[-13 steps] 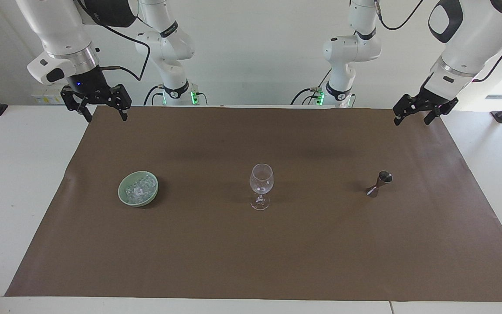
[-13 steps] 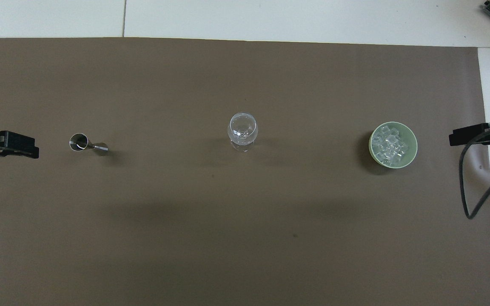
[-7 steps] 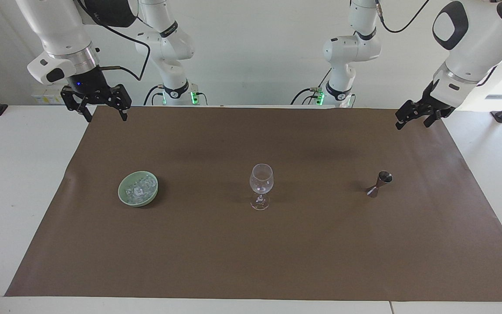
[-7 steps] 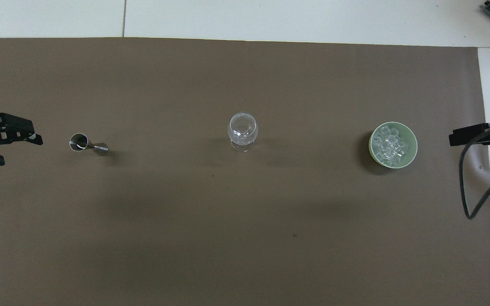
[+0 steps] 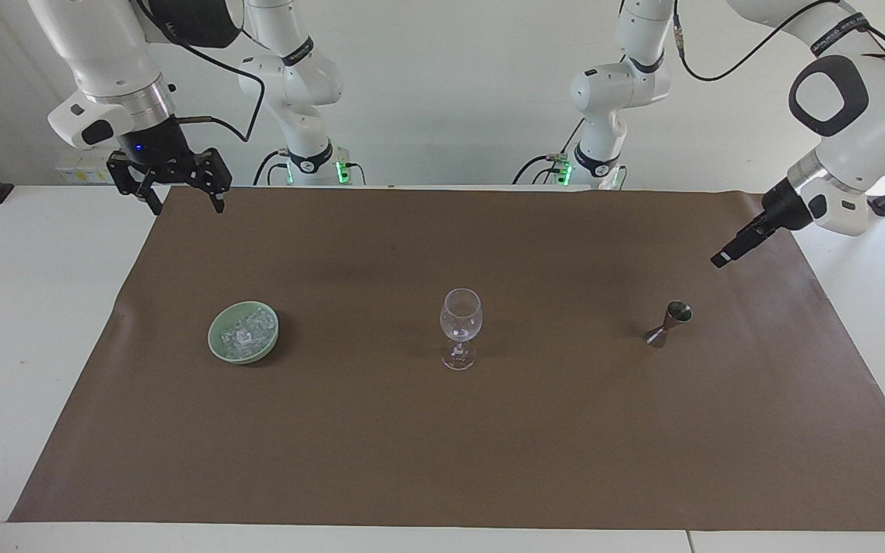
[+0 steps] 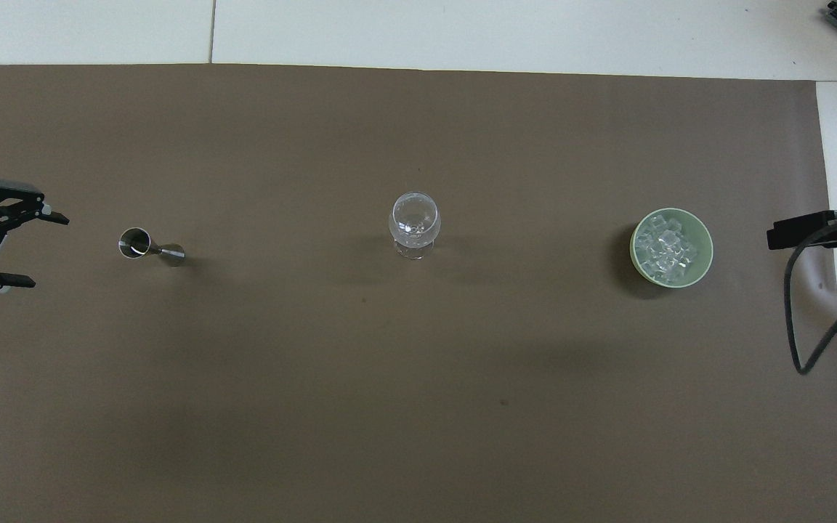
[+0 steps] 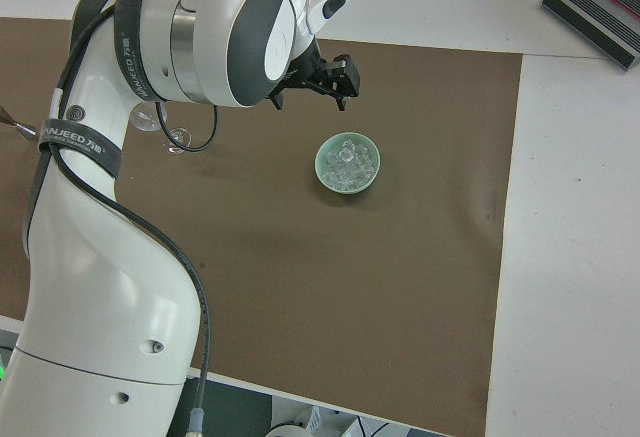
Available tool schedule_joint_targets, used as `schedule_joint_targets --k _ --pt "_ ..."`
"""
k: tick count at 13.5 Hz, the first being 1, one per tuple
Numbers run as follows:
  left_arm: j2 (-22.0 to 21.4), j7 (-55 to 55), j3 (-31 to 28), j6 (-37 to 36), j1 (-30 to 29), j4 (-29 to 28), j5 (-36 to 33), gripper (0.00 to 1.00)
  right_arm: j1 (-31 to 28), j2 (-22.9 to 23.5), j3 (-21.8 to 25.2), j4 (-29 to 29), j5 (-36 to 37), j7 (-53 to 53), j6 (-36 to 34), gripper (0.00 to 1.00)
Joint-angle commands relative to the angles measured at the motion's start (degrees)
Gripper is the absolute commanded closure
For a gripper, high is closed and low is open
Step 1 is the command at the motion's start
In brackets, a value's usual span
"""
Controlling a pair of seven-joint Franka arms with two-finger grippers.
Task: Pour wine and add ice with both arms
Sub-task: 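Open the left gripper and reach toward the silver jigger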
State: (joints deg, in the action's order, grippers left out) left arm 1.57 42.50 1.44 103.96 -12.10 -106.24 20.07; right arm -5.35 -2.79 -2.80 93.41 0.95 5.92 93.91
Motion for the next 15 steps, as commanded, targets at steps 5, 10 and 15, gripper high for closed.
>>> schedule_joint_targets --k 5,10,15 --pt "-1.39 16.02 0.41 6.86 -4.68 -9.06 11.03 0.0 -0.1 0.33 -0.1 -0.77 -0.6 -1.0 -1.19 0.0" --pt "-2.0 19.29 0.41 12.13 -7.4 -15.12 20.51 0.0 -0.1 0.33 -0.1 -0.77 -0.6 -1.0 -1.27 0.0" --pt "-4.55 19.29 0.41 17.41 -8.47 -24.17 34.05 0.0 -0.1 0.33 -0.01 -0.77 -0.6 -1.0 -1.19 0.0"
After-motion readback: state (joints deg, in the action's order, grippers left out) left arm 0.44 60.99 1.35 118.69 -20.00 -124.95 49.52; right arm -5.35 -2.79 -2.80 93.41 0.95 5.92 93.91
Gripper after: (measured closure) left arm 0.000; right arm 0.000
